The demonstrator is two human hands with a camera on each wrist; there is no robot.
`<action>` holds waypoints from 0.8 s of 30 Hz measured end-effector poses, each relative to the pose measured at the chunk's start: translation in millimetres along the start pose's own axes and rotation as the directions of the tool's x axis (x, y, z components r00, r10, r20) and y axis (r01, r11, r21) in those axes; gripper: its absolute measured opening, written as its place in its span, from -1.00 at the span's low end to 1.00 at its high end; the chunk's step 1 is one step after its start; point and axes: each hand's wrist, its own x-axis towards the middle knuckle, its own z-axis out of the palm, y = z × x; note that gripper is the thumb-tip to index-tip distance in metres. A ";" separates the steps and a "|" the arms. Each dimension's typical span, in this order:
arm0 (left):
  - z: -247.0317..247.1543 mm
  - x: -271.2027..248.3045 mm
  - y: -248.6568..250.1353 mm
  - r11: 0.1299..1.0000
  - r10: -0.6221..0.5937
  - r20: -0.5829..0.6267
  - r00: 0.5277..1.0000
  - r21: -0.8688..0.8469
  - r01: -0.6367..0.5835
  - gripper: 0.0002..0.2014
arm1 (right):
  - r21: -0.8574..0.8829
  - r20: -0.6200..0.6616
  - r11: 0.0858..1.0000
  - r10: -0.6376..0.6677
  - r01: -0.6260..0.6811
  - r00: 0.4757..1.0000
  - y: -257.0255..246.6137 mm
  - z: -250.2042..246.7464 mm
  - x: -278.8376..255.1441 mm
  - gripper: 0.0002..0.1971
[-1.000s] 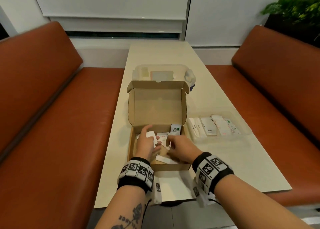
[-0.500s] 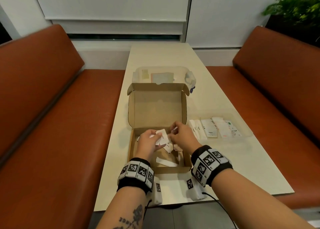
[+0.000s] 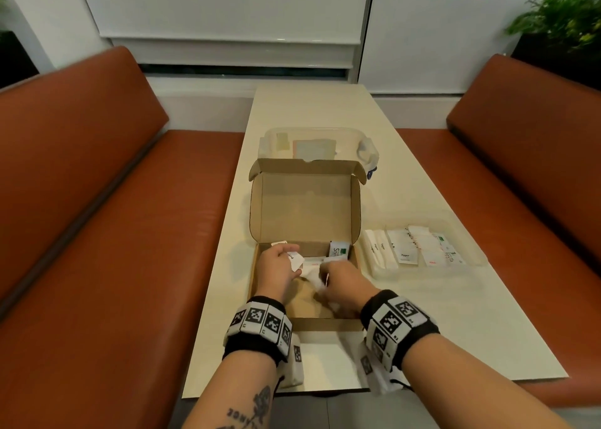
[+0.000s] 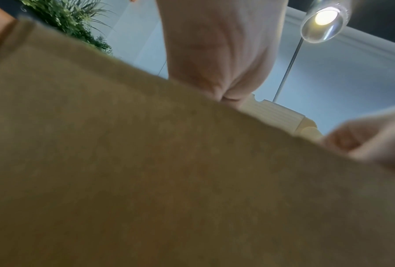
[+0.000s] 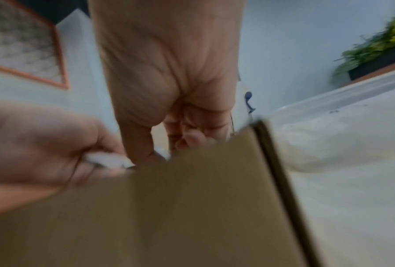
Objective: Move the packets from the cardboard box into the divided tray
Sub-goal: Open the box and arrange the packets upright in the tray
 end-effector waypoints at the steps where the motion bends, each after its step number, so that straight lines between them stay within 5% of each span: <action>1: -0.3 -0.3 0.1 1.000 -0.017 -0.005 1.000 -0.017 0.017 -0.63 | 0.090 -0.070 0.996 0.023 -0.016 0.997 0.5 -5.2 3.2 -0.86; 6: 5.2 -8.1 8.0 0.999 -0.033 0.187 0.982 0.000 0.033 -0.76 | 0.540 -0.233 0.841 0.139 0.009 0.962 -5.8 -35.3 14.9 -0.81; 11: 7.1 -11.1 10.4 0.994 -0.039 0.247 0.968 -0.087 0.062 -0.76 | 0.611 -0.154 0.790 0.174 -0.045 0.973 -8.6 -38.3 15.9 -0.85; 13: 4.8 -6.7 8.0 0.990 -0.053 0.198 0.979 -0.121 0.078 -0.77 | 0.464 -0.139 0.875 0.230 -0.142 0.963 -8.3 -34.2 16.5 -0.86; 15: 3.9 -3.2 5.7 0.988 -0.074 0.170 0.983 -0.124 0.096 -0.82 | 0.076 -0.131 0.975 0.219 -0.211 0.967 -7.9 -27.3 15.9 -0.81; 17: 5.1 -2.1 4.7 0.988 -0.095 0.157 0.983 -0.108 0.113 -0.86 | -0.151 -0.080 0.973 0.164 -0.174 0.983 -9.8 -13.7 12.3 -0.72; 24: 4.8 -2.7 1.7 0.992 -0.100 0.138 0.985 -0.064 0.110 -0.87 | -0.178 -0.097 0.937 0.288 -0.302 0.953 -6.2 10.0 12.1 -0.66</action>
